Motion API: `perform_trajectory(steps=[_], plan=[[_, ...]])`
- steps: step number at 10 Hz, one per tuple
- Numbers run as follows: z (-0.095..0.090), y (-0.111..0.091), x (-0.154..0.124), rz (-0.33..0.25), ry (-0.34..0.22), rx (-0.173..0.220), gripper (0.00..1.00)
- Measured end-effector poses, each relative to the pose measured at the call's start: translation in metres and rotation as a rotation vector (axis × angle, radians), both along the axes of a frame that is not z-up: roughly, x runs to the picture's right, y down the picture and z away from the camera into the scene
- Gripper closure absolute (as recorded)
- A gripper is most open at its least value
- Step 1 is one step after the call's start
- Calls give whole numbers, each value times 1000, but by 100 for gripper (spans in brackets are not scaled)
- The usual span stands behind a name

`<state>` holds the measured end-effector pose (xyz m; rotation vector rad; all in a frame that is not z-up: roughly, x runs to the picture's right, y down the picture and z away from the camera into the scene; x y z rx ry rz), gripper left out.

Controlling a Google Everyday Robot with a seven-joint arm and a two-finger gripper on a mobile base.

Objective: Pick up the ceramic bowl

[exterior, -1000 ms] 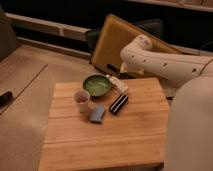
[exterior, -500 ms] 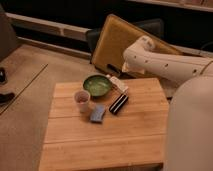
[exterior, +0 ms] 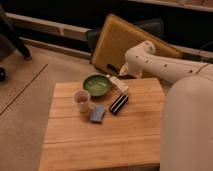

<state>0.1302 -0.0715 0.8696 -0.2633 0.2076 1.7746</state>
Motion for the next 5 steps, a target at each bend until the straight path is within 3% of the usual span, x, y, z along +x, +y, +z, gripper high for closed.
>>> perform_trajectory(steps=[3,5], plan=[[28,14,-33,-35,-93,-82,35],[44,23,-70,-83,-173,-140,35]])
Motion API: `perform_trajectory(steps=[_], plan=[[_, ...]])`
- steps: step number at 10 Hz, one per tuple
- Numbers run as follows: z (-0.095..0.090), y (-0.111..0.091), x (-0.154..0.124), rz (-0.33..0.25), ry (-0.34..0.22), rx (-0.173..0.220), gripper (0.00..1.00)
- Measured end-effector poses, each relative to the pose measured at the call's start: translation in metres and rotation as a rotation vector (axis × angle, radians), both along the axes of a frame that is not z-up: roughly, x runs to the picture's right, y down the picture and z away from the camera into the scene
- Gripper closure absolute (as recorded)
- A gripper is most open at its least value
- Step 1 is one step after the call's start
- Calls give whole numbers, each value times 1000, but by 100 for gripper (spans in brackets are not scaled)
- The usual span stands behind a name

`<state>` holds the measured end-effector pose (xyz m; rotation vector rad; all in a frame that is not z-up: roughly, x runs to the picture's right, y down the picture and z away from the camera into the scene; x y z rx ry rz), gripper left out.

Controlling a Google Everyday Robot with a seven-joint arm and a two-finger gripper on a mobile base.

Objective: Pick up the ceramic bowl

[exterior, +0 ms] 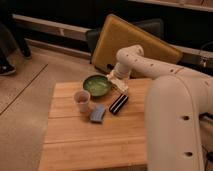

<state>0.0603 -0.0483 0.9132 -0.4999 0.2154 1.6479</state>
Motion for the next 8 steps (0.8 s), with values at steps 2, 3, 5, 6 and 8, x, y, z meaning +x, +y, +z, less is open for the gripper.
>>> perform_trajectory(steps=[2,3,5,6,8], plan=[[11,19,-29,-31,-73,-73,35],[15,30,-38,-58,-96,-107,35],[16,33,-39,-64,-100,-115,35],[16,32,-39,-63,-99,-114,35],[17,32,-37,-67,-98,-112,35]])
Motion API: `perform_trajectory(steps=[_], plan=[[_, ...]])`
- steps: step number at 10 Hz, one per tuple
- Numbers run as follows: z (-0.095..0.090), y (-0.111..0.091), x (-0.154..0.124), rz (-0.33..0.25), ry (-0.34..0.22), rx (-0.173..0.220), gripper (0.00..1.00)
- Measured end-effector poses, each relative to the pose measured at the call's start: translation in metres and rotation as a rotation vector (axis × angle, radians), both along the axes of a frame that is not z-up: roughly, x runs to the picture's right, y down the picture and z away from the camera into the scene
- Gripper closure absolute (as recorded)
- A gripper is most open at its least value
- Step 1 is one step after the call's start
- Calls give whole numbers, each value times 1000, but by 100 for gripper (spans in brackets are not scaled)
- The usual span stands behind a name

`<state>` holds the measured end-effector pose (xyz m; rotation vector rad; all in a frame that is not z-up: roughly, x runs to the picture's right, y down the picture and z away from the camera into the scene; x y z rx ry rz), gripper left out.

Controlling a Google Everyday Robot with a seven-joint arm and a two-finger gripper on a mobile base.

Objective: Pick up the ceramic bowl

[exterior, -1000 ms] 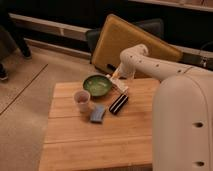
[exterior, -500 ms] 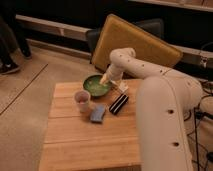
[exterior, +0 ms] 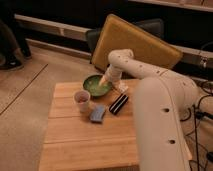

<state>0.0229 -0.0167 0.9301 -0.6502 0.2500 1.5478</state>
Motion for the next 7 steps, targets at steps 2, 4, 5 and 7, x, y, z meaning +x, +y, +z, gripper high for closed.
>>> perform_trajectory(steps=[2,4,5,7], plan=[[6,0,-10,-25,-12,-4,35],[16,1,-24,-50,-28,-17,35],[24,1,-32,-66,-35,-25,35],[39,1,-42,-90,-35,-40,35]])
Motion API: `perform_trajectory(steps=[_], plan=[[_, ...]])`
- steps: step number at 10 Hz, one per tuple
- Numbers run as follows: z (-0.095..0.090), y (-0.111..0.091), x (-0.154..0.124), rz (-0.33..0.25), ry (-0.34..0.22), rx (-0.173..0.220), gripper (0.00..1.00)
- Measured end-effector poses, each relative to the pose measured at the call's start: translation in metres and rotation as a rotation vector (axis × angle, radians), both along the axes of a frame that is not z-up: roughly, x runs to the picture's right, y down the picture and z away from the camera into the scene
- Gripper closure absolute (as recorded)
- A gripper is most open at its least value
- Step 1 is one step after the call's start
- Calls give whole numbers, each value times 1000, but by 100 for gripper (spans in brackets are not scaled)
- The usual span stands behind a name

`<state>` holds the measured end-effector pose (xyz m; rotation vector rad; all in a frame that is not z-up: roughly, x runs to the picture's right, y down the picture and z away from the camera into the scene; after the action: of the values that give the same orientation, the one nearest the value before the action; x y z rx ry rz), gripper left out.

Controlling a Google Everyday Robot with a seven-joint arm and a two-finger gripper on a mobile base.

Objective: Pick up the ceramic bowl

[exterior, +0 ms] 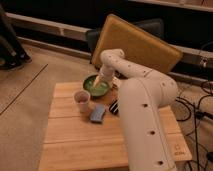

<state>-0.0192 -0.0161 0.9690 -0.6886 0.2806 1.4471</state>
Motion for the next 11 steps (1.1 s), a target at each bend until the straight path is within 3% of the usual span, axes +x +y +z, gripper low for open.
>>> perform_trajectory(steps=[2,4,9,11], plan=[[12,5,-2,-16,15,-31,35],[17,2,1,-29,36,-35,35],[2,-31,7,-99,103,44,35],[-3,-24,17,-102,148,26,35]])
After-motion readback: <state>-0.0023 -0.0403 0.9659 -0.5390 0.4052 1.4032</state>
